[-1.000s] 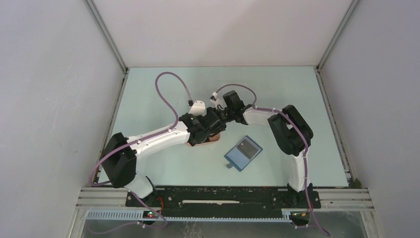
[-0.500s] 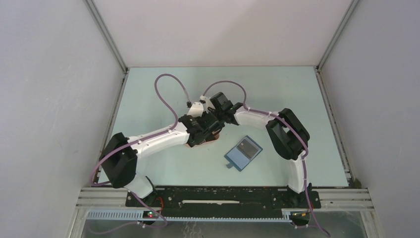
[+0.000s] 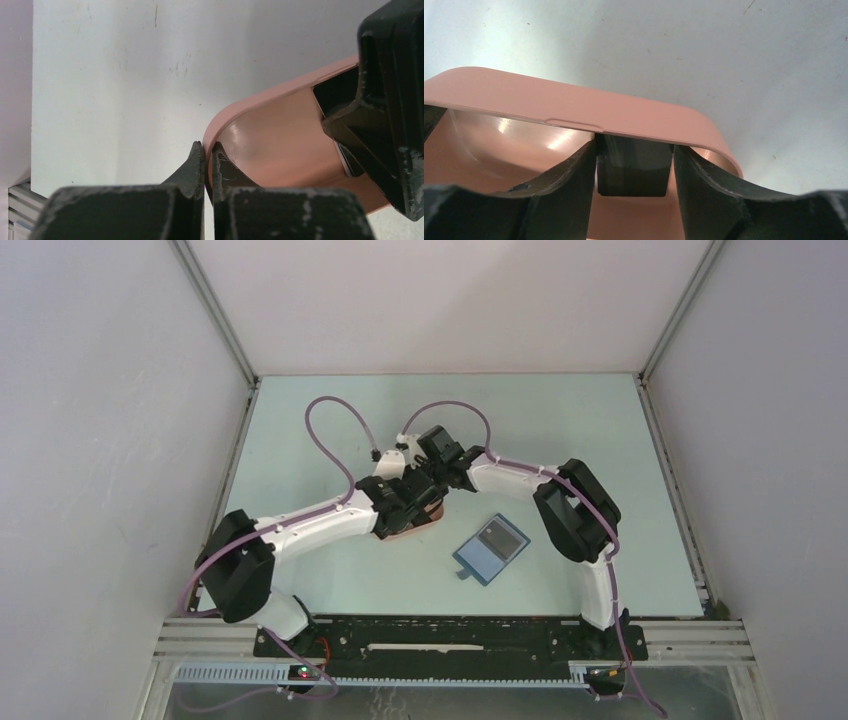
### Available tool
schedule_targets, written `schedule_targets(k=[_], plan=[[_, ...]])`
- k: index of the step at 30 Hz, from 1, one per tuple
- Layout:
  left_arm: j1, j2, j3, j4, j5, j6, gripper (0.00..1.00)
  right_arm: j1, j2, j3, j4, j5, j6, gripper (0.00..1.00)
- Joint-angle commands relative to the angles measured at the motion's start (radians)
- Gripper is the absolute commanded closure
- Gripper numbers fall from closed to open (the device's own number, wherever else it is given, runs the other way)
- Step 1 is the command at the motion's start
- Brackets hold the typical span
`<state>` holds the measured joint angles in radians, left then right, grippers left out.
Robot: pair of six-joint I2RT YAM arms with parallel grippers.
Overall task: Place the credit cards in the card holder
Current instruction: Pick up the credit card from the storage box.
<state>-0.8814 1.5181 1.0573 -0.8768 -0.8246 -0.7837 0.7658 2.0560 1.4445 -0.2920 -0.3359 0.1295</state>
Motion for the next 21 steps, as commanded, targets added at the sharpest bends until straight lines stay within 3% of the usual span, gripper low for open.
schedule_targets(k=[1,8,21], plan=[[-0.046,-0.064,0.006,0.232,0.198,-0.043,1.00,0.024,0.112,-0.004,0.045,0.105,-0.038,0.41],[-0.041,-0.052,-0.031,0.229,0.186,-0.051,1.00,-0.044,0.082,-0.004,0.042,-0.027,-0.016,0.55],[-0.004,0.019,-0.081,0.251,0.191,-0.076,1.00,-0.120,0.092,-0.011,0.075,-0.345,0.065,0.58]])
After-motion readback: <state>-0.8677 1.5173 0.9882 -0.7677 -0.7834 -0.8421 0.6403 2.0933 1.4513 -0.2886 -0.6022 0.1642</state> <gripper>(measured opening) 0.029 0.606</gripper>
